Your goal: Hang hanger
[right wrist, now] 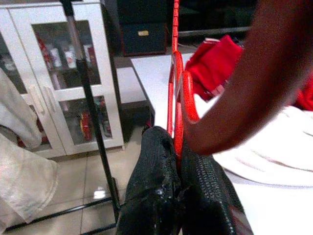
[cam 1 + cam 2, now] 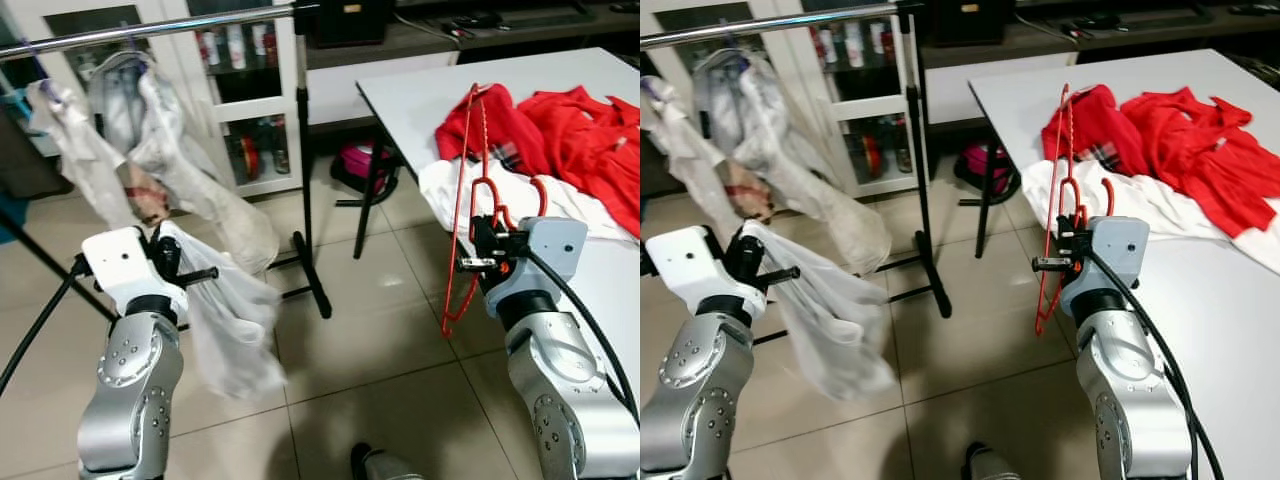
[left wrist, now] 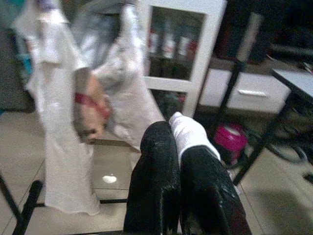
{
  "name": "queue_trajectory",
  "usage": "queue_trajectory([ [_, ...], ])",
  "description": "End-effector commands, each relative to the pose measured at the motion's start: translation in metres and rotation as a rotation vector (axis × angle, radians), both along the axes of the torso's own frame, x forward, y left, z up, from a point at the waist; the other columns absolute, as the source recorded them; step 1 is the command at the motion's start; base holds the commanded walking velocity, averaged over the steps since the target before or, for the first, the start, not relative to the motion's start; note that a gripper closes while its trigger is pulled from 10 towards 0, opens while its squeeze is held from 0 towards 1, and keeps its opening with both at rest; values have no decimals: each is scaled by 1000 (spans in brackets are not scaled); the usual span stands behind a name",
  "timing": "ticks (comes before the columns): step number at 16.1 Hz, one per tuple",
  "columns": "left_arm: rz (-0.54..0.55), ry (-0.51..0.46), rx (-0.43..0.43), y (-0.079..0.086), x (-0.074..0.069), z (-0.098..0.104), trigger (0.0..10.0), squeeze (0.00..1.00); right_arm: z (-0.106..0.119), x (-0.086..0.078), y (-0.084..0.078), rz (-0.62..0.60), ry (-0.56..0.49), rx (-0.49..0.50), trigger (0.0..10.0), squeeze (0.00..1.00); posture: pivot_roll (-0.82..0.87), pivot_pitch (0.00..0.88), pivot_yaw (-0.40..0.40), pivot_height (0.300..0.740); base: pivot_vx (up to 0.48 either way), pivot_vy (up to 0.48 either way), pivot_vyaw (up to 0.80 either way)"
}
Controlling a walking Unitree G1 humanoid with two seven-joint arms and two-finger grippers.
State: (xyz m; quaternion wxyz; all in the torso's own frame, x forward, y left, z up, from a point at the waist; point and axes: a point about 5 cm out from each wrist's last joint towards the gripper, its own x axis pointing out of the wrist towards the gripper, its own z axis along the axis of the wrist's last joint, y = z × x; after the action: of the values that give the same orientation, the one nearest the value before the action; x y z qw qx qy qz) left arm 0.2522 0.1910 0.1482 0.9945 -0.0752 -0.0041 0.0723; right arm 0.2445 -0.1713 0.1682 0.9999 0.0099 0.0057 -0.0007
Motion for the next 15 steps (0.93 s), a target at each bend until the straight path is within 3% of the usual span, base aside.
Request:
queue_trajectory([
  [1,-88,-4,41,-9,-2,2,10000,0,5,0,-2,-15,-6,-36,10000,0,-132,27,74,740,0,0,-800],
  [4,-52,-36,271,-1,1,9,10000,0,6,0,-3,-15,-23,-18,10000,0,-135,23,76,740,0,0,-800],
  [6,-164,-27,196,-5,-2,12,10000,0,7,1,-3,-21,-27,-12,10000,0,-135,18,73,740,0,0,-800],
  [8,-220,-7,191,-11,-6,11,10000,0,6,2,-2,-3,-13,0,10000,0,-133,13,67,740,0,0,-800],
  [11,-238,-23,196,-14,-7,10,10000,0,7,2,2,27,-10,5,10000,0,-134,11,60,740,0,0,-800],
  [15,-248,-24,183,-13,-9,12,10000,0,7,1,3,44,-8,11,10000,0,-138,9,53,740,0,399,-800],
])
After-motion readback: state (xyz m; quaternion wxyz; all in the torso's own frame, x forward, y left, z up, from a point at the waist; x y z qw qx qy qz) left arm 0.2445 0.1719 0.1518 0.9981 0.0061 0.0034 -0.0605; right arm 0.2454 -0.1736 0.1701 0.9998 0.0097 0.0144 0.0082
